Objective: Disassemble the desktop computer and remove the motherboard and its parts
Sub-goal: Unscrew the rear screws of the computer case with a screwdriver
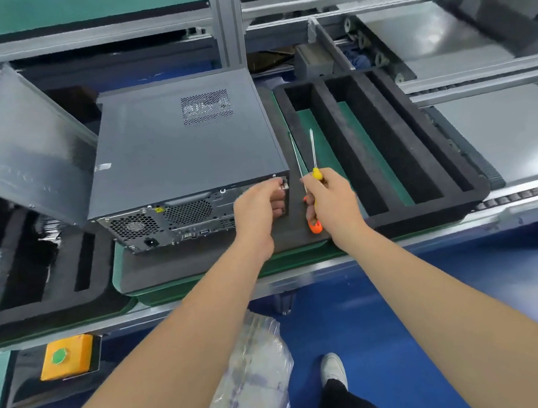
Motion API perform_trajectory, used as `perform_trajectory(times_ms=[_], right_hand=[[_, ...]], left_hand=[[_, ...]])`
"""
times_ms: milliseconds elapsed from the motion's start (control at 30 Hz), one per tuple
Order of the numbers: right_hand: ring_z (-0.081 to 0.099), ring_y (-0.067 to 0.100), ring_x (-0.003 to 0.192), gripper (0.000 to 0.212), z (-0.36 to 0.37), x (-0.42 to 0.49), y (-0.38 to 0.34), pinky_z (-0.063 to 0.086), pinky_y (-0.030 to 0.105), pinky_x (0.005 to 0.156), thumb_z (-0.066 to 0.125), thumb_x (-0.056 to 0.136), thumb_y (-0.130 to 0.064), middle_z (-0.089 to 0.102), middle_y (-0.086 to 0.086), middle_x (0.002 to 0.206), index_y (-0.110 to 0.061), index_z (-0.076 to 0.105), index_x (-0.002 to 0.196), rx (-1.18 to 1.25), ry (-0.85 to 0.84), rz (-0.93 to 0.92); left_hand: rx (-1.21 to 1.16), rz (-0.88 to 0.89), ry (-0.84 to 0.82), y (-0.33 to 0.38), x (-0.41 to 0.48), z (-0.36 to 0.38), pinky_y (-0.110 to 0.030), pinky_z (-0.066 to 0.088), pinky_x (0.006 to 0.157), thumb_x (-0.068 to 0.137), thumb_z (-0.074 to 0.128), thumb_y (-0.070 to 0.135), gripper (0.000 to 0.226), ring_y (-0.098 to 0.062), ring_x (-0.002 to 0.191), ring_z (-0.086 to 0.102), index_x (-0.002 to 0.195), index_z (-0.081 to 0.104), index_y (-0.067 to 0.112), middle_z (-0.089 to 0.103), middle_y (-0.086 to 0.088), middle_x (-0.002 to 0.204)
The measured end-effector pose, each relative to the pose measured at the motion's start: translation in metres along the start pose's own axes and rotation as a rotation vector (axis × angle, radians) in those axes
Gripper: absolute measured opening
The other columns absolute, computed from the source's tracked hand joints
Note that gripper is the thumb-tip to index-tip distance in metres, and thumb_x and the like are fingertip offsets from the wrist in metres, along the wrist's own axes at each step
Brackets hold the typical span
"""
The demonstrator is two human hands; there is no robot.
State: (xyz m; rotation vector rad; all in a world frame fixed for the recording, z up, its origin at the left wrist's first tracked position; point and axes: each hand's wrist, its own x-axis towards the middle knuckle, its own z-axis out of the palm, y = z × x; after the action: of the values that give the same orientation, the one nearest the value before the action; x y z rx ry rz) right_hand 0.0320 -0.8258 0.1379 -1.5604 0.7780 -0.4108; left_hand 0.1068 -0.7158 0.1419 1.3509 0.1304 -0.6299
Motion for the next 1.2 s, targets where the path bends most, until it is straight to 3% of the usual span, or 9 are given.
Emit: perform_trajectory(times_ms=[100, 233, 400, 533, 933, 1200], right_hand=[[0.024, 0.016, 0.041, 0.026, 0.007, -0.021, -0.007, 0.018, 0.024, 0.044, 0.051, 0.103, -0.032, 0.035, 0.000, 0.056, -0.012, 0.060, 0.090, 0.200, -0.091, 0.132], [0.018, 0.016, 0.042, 0.036, 0.020, -0.050, -0.011, 0.009, 0.027, 0.047, 0.043, 0.104, -0.037, 0.034, 0.002, 0.057, -0.020, 0.049, 0.073, 0.319, -0.166, 0.349], [0.023, 0.016, 0.042, 0.030, 0.022, -0.071, -0.010, 0.012, 0.030, 0.050, 0.042, 0.104, -0.032, 0.040, 0.004, 0.058, -0.017, 0.044, 0.077, 0.329, -0.183, 0.444], [0.028, 0.016, 0.041, 0.026, 0.014, -0.070, -0.010, 0.012, 0.029, 0.047, 0.042, 0.103, -0.032, 0.049, 0.005, 0.060, -0.015, 0.047, 0.085, 0.308, -0.242, 0.456], [0.023, 0.014, 0.038, 0.032, 0.006, -0.055, -0.013, 0.009, 0.027, 0.044, 0.038, 0.105, -0.028, 0.041, 0.003, 0.058, -0.014, 0.046, 0.077, 0.338, -0.319, 0.448], [0.023, 0.014, 0.038, 0.025, 0.010, -0.053, -0.010, 0.011, 0.026, 0.043, 0.036, 0.105, -0.027, 0.042, 0.003, 0.057, -0.014, 0.049, 0.088, 0.344, -0.338, 0.429]], left_hand=[[-0.005, -0.047, -0.113, 0.013, 0.003, -0.013, -0.028, 0.059, 0.078, 0.096, 0.070, 0.018, 0.017, -0.017, 0.084, 0.072, 0.108, 0.076, 0.007, 0.080, -0.006, 0.097], [0.021, -0.101, -0.280, 0.021, 0.003, -0.018, -0.040, 0.059, 0.096, 0.101, 0.062, 0.018, 0.024, -0.024, 0.101, 0.075, 0.120, 0.069, 0.005, 0.079, -0.011, 0.108], [-0.014, -0.136, -0.364, 0.018, -0.001, -0.018, -0.032, 0.062, 0.072, 0.107, 0.050, 0.013, 0.026, -0.023, 0.096, 0.078, 0.127, 0.063, 0.003, 0.079, -0.011, 0.108], [-0.018, -0.144, -0.359, 0.015, -0.002, -0.012, -0.029, 0.062, 0.069, 0.110, 0.045, 0.011, 0.026, -0.017, 0.090, 0.078, 0.129, 0.062, 0.003, 0.080, -0.007, 0.101], [-0.040, -0.107, -0.296, 0.008, 0.008, -0.004, -0.028, 0.061, 0.069, 0.109, 0.047, 0.009, 0.023, -0.019, 0.096, 0.077, 0.122, 0.066, 0.005, 0.079, -0.009, 0.109], [-0.058, -0.099, -0.311, 0.005, 0.014, -0.008, -0.027, 0.061, 0.071, 0.109, 0.048, 0.010, 0.023, -0.019, 0.100, 0.077, 0.120, 0.068, 0.007, 0.078, -0.008, 0.112]])
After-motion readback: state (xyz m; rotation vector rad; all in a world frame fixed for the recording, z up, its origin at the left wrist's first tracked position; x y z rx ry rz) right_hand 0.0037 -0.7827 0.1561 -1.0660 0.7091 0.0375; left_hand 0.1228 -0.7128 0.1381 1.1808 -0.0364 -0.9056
